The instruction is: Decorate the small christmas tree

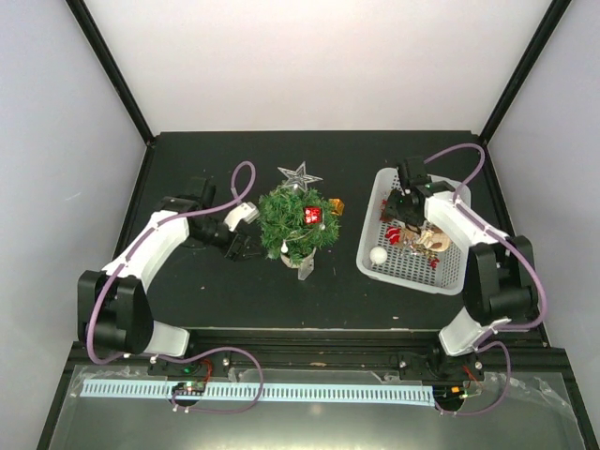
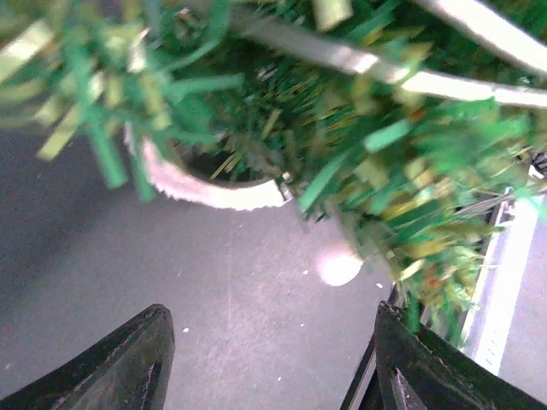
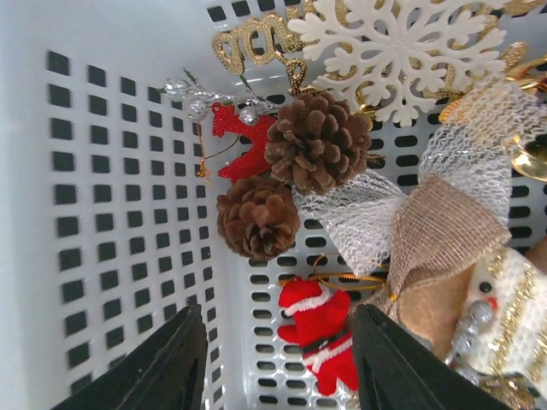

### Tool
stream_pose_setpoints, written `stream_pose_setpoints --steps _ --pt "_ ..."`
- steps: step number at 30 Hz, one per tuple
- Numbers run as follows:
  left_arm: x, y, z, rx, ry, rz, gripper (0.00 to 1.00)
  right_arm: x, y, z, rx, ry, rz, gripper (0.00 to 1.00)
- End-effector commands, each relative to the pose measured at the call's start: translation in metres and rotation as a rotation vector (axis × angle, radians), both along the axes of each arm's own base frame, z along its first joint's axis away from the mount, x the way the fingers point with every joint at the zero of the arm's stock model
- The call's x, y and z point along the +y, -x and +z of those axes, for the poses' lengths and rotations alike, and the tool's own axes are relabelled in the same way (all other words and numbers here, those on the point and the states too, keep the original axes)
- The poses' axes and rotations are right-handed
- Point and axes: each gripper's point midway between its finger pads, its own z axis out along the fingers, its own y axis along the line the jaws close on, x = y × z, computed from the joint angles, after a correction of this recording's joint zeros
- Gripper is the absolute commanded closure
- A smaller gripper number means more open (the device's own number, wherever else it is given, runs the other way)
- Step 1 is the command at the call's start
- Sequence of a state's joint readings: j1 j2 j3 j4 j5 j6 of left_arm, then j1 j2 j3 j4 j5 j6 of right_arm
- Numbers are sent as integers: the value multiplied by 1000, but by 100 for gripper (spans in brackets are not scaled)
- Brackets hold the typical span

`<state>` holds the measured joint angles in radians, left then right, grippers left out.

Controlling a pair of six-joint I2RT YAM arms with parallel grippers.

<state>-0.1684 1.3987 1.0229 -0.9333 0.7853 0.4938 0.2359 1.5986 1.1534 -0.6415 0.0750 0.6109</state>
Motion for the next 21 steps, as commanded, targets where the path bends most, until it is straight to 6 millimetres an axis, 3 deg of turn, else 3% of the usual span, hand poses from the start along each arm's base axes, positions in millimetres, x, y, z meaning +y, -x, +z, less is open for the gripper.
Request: stream_pose_setpoints --steps 1,10,21 --pt "17 -3 -4 -5 -15 46 35 -3 -13 -3 -3 32 -24 52" --pt "27 -4 15 -47 45 102 34 -41 9 -10 17 103 -123 52" --pt "23 -1 21 -60 83 98 32 -57 36 -35 80 108 -143 58"
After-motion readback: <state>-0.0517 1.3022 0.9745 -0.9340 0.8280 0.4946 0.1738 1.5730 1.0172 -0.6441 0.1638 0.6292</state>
